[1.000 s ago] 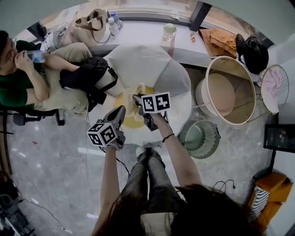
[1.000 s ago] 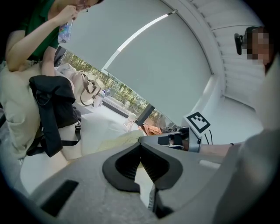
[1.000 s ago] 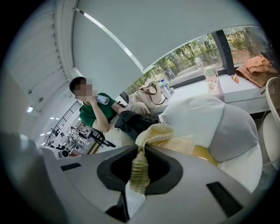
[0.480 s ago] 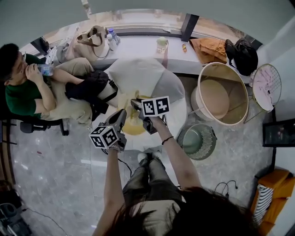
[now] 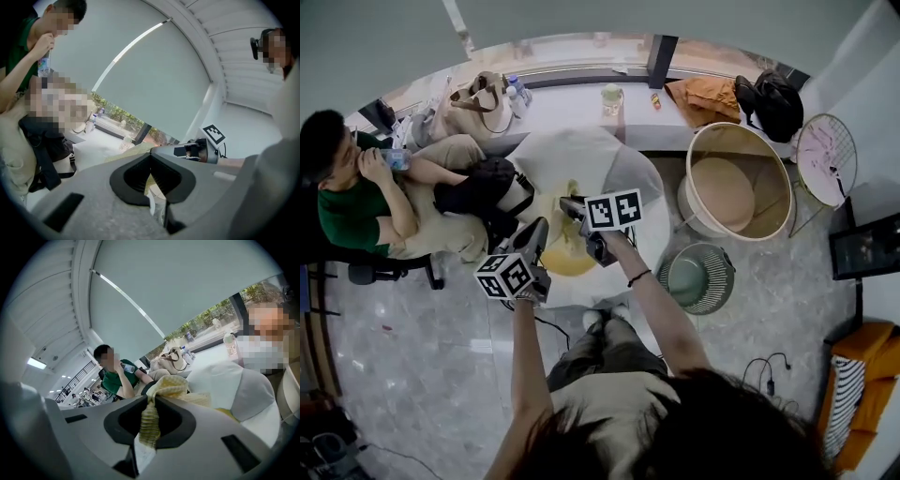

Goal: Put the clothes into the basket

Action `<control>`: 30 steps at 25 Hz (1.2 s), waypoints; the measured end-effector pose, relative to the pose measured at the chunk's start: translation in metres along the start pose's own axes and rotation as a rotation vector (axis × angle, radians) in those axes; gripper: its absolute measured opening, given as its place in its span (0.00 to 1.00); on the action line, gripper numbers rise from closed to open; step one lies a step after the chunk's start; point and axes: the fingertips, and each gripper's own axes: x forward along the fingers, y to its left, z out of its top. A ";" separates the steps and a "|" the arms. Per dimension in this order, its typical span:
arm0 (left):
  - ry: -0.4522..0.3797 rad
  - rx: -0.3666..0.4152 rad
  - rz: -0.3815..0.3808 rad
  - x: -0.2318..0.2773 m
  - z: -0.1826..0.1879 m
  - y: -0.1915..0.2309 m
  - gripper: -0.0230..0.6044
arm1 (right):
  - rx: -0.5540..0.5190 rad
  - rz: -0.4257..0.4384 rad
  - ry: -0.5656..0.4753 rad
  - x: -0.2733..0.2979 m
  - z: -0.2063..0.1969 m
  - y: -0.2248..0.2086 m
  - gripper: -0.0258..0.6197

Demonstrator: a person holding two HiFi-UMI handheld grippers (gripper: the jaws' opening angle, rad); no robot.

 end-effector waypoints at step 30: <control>0.067 0.148 -0.284 0.065 0.010 -0.124 0.05 | 0.032 -0.117 -0.247 -0.148 0.044 -0.032 0.11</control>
